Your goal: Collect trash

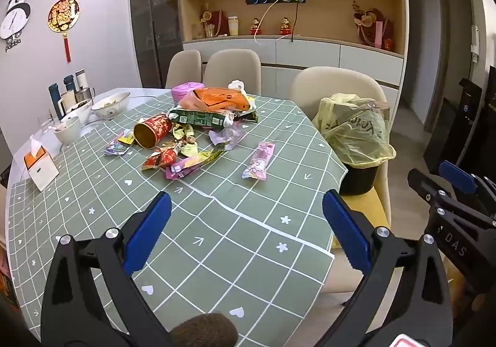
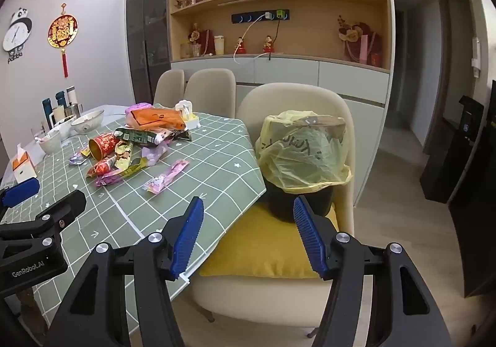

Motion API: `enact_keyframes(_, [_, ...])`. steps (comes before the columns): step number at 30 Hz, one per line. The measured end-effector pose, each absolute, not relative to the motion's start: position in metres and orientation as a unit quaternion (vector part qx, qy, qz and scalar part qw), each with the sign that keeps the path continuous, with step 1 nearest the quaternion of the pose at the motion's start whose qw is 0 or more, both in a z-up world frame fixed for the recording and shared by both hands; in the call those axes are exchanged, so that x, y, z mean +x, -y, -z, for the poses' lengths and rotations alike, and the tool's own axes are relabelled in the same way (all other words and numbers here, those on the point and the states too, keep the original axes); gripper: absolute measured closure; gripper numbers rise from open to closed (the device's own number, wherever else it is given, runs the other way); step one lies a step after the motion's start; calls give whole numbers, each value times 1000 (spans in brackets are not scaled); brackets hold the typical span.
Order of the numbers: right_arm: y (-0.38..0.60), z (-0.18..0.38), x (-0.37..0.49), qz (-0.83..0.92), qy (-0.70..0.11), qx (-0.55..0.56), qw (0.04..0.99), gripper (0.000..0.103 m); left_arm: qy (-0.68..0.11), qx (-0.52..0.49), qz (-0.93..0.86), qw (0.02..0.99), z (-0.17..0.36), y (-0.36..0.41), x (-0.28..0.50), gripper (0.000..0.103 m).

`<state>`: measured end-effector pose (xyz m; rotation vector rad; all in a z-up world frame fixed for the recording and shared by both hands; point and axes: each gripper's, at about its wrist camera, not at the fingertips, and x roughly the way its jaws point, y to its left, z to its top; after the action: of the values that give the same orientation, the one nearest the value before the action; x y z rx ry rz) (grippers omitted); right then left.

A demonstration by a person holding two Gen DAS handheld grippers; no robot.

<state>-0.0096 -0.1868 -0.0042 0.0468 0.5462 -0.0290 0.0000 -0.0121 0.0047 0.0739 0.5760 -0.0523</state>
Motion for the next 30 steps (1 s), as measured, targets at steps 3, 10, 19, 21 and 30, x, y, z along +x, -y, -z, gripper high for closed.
enact_keyframes(3, [192,4,-9,19,-268,26,963,46,-284,36,31,958,-3,18,0,10])
enact_keyframes(10, [199,6,-12,28,-266,34,963,46,-283,37,45,957,-5,28,2,10])
enact_keyframes(19, [204,6,-12,37,-266,41,962,46,-282,37,55,957,-2,28,4,10])
enact_keyframes(21, [204,5,-12,38,-265,40,963,46,-281,35,56,958,-3,27,4,10])
enact_keyframes(30, [205,5,-13,40,-265,40,963,46,-280,34,55,958,-4,28,4,10])
